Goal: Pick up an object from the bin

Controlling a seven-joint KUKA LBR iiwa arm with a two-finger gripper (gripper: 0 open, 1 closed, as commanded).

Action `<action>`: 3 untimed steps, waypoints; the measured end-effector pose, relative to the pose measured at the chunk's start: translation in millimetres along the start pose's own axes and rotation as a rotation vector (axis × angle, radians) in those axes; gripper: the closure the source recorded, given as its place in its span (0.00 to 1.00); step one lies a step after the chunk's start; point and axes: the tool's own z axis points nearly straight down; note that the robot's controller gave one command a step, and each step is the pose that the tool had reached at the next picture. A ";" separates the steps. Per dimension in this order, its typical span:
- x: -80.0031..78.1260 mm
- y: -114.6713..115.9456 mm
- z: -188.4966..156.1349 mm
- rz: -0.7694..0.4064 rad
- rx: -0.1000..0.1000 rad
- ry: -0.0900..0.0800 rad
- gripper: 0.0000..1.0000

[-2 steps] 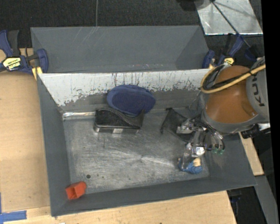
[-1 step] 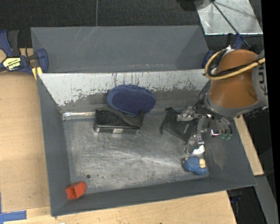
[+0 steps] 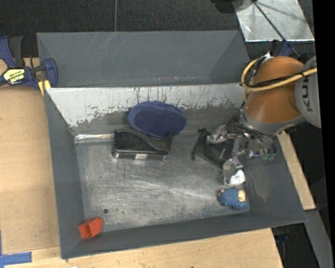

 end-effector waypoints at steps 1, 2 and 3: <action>-37.6 -4.2 0.7 -0.182 0.024 -0.010 0.00; -39.3 4.6 1.1 -0.025 0.022 0.001 0.00; -39.0 4.9 1.3 0.001 0.020 0.001 0.00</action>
Offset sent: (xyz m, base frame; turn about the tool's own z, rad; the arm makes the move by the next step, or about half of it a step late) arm 0.0369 0.0013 -0.0046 -0.1830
